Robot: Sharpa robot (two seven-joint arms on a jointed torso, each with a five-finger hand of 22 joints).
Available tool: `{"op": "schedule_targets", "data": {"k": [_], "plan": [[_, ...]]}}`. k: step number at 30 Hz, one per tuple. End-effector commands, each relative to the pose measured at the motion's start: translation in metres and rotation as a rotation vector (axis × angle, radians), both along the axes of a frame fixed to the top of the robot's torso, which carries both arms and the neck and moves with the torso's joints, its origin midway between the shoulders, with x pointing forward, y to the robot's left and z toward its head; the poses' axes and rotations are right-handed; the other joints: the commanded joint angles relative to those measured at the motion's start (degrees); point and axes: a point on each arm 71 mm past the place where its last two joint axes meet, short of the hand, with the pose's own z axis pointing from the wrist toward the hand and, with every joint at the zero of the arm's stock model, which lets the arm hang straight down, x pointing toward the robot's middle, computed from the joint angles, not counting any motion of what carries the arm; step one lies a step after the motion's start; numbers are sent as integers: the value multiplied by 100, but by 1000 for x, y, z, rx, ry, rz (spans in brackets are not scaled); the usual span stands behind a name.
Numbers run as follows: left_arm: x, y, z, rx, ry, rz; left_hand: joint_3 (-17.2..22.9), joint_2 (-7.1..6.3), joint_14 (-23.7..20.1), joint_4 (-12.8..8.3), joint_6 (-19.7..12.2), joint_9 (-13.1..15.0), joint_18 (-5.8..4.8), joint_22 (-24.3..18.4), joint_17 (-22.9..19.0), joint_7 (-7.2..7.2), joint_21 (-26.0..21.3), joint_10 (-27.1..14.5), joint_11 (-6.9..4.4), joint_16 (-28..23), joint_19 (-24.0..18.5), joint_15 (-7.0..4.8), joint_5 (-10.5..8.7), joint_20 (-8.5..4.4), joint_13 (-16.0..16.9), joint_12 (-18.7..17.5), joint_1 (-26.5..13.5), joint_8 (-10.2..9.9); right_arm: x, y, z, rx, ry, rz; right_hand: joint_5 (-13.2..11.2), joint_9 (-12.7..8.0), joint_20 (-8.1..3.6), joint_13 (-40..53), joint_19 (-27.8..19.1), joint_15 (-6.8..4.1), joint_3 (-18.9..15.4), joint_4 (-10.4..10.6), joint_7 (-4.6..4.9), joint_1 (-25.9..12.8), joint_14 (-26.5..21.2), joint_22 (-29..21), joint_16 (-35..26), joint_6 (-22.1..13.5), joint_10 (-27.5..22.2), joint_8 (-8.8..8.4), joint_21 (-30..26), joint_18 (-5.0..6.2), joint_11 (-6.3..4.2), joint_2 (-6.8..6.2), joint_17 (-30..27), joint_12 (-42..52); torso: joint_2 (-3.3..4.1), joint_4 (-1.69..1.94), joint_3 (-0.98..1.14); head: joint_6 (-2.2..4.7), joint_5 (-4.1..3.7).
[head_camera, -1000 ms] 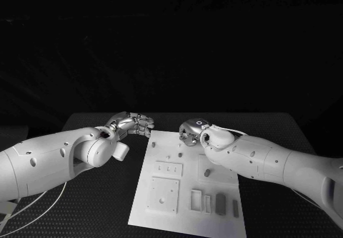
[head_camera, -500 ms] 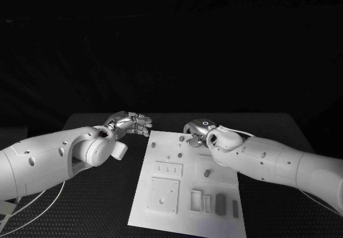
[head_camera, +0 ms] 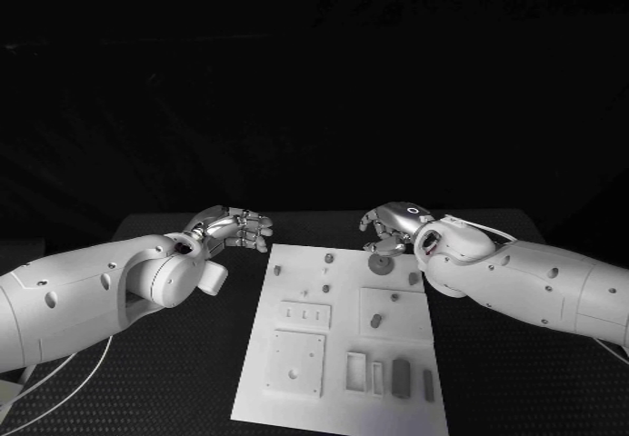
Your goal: Assemble the parts on the task board
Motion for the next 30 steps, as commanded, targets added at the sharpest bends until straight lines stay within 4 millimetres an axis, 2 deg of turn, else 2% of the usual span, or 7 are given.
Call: {"op": "schedule_targets", "data": {"k": [1, 5, 7, 11, 18, 22, 30], "plan": [[0, -2, 3, -5, -16, -13, -1, -6, 35, -31, 34, -5, 92, 8, 7, 8, -37, 39, -12, -30, 4, 11, 28, -51, 7, 13, -56, -4, 0, -7, -6, 1, 84, -4, -1, 0, 6, -14, 33, 27, -1, 75, 4, -20, -15, 74, 36, 55, -131, 16, -36, 395, 125, -100, -19, 38, -15, -52, 15, 11, -2], [0, -2, 2, -5, -15, -14, -4, -13, 32, -33, 28, -9, 91, 9, 14, 10, -41, 33, -10, -39, 1, 13, 28, -51, 6, 3, -57, -10, 0, -21, -9, 1, 119, -33, 0, -10, 6, -29, 29, 32, 8, 172, 12, -30, -41, 76, 40, 20, -147, 5, -44, 395, 131, -212, -55, 44, -15, -65, 38, 7, 12], [0, -1, 2, -5, -15, -14, -5, -14, 31, -33, 25, -10, 91, 10, 17, 11, -43, 29, -7, -44, 0, 13, 28, -50, 6, -3, -58, -12, 1, -24, -11, -3, 124, -39, 0, -13, 6, -33, 26, 35, 7, 198, 16, -35, -49, 77, 42, 7, -155, 0, -46, 395, 134, -234, -61, 46, -10, -62, 40, 6, -4], [1, -1, 2, -5, -15, -14, -5, -14, 31, -32, 23, -12, 90, 11, 22, 12, -45, 25, -5, -49, 0, 14, 28, -50, 6, -9, -59, -15, 0, -30, -20, -15, 152, -50, 0, -18, 9, -39, 17, 43, -2, 244, 23, -49, -67, 80, 46, -15, -169, -6, -49, 395, 142, -276, -79, 52, -10, -54, 25, 0, -22], [1, -3, 2, -5, -13, -17, -7, -15, 33, -31, 17, -15, 89, 13, 31, 16, -48, 20, -1, -58, -1, 15, 28, -49, 6, -19, -63, -21, -4, -30, -31, -17, 183, -49, 0, -25, 17, -49, -2, 54, -32, 329, 34, -110, -95, 85, 57, -51, -196, -15, -56, 395, 153, -345, -96, 67, -8, -38, 26, -29, -33], [1, -3, 2, -5, -14, -17, -7, -14, 33, -30, 15, -16, 89, 14, 34, 17, -49, 20, 0, -61, -1, 15, 28, -49, 7, -22, -64, -22, -2, -30, -36, -21, 191, -54, 0, -25, 17, -51, -5, 55, -35, 350, 34, -123, -99, 87, 61, -54, -200, -14, -56, 395, 153, -342, -97, 72, -11, -47, 17, -55, -27], [1, -6, 2, -7, -12, -26, -9, -12, 35, -28, 11, -19, 89, 16, 41, 19, -52, 20, 2, -68, 0, 16, 28, -49, 8, -29, -67, -27, 3, -32, -43, -13, 184, -71, 1, -27, 16, -57, -3, 58, -44, 416, 40, -163, -86, 91, 81, -70, -212, -13, -52, 395, 158, -317, -67, 90, -6, -30, 20, -65, -17]]}}
